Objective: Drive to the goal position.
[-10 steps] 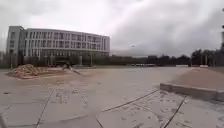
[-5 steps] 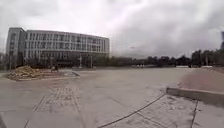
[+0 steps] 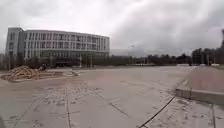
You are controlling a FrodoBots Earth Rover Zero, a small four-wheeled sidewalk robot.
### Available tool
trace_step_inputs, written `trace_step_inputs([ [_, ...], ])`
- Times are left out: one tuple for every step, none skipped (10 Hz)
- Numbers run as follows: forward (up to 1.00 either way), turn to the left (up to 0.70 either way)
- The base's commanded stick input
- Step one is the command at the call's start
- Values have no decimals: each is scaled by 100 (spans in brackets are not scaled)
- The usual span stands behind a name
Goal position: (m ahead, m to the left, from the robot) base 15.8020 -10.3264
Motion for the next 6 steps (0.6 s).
trace_step_inputs([
  [70,1],
  [70,1],
  [70,0],
  [70,-34],
  [70,-34],
  [70,-34],
])
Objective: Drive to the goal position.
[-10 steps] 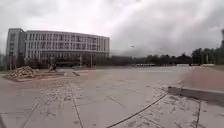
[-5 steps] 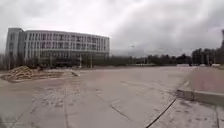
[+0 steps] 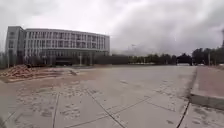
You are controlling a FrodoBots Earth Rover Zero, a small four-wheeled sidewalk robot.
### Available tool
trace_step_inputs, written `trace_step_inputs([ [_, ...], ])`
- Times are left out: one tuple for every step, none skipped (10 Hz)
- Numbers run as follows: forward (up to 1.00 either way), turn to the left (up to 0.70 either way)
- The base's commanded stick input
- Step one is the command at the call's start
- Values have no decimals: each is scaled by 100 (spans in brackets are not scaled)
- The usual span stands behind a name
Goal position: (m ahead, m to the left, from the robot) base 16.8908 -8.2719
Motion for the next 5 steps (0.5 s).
trace_step_inputs([
  [70,-34],
  [70,-34],
  [70,-34],
  [70,-34],
  [70,-34],
])
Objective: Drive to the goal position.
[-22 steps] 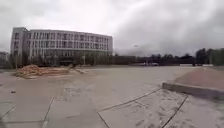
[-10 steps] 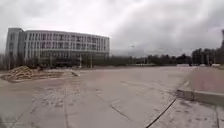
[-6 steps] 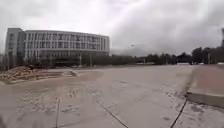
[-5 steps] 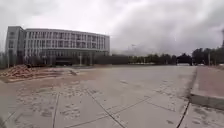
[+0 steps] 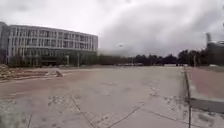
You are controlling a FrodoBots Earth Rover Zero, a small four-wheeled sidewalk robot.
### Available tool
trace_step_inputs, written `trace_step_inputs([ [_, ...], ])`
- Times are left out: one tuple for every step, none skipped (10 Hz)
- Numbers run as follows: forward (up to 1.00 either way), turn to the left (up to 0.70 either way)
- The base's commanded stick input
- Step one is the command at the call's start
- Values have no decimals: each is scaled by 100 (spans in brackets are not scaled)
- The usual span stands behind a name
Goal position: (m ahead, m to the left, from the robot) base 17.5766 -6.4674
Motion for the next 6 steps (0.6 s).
trace_step_inputs([
  [70,-34],
  [70,-34],
  [70,-31],
  [70,-13],
  [70,1],
  [70,1],
])
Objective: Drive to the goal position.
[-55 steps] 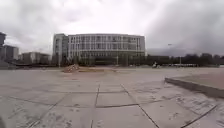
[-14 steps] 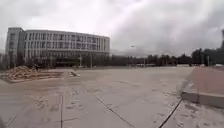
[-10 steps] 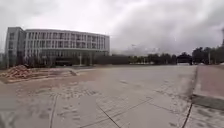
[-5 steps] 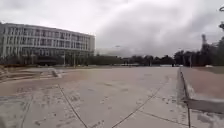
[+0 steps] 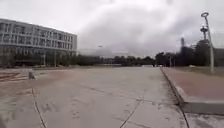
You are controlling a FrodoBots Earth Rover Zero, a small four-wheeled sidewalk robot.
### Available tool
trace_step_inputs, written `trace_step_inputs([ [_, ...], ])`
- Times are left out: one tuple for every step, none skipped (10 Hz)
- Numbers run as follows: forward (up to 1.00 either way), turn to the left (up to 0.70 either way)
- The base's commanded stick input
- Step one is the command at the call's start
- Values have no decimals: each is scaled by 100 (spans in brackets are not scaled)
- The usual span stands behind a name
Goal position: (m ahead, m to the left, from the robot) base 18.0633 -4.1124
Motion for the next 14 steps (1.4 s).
trace_step_inputs([
  [70,1],
  [70,1],
  [70,1],
  [70,1],
  [70,1],
  [70,1],
  [70,1],
  [70,1],
  [70,1],
  [70,1],
  [70,1],
  [70,1],
  [70,1],
  [70,-7],
])
